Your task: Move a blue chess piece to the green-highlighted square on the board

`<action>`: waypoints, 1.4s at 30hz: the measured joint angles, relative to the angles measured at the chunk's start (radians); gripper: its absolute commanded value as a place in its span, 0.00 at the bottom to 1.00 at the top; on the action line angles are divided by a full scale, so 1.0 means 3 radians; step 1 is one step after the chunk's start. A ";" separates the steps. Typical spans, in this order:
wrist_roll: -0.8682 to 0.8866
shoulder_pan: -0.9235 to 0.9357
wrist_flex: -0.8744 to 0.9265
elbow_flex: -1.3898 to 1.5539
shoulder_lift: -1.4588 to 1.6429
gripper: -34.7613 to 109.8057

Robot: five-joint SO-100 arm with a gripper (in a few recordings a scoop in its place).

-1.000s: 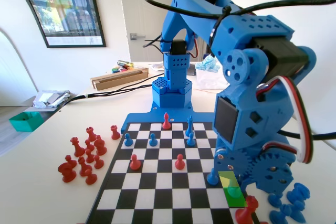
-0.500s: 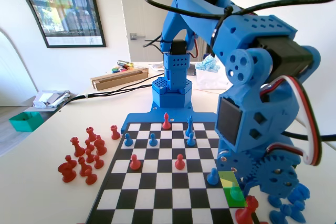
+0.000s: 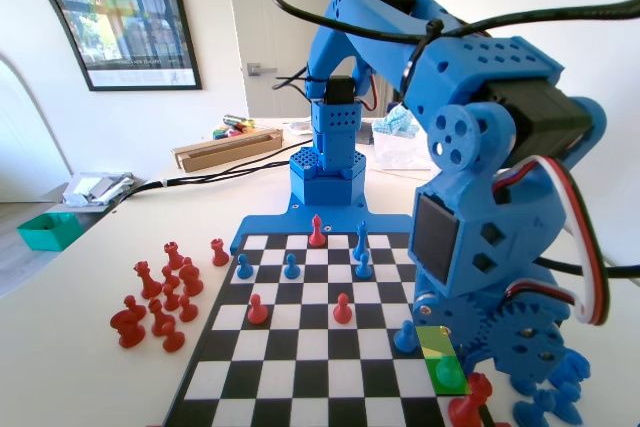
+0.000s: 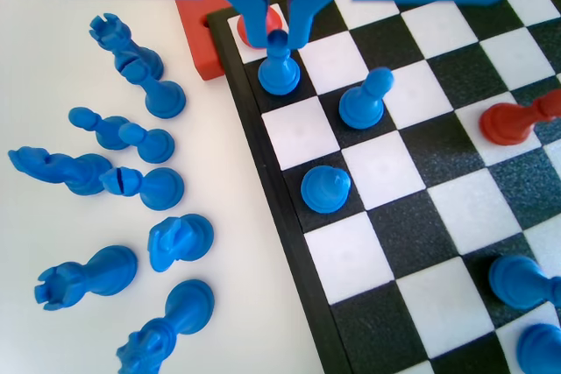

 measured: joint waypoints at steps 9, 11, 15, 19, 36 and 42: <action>-0.0015 0.0000 0.0020 0.0000 0.0000 0.31; -0.0066 0.0000 0.0066 0.0000 0.0000 0.31; -0.0174 0.0005 0.0297 0.0000 0.0169 0.31; -0.0327 0.0031 0.0552 0.0000 0.0532 0.31; -0.1289 0.0465 0.1882 0.0000 0.2659 0.26; -0.1621 0.0634 0.2229 0.0102 0.3385 0.26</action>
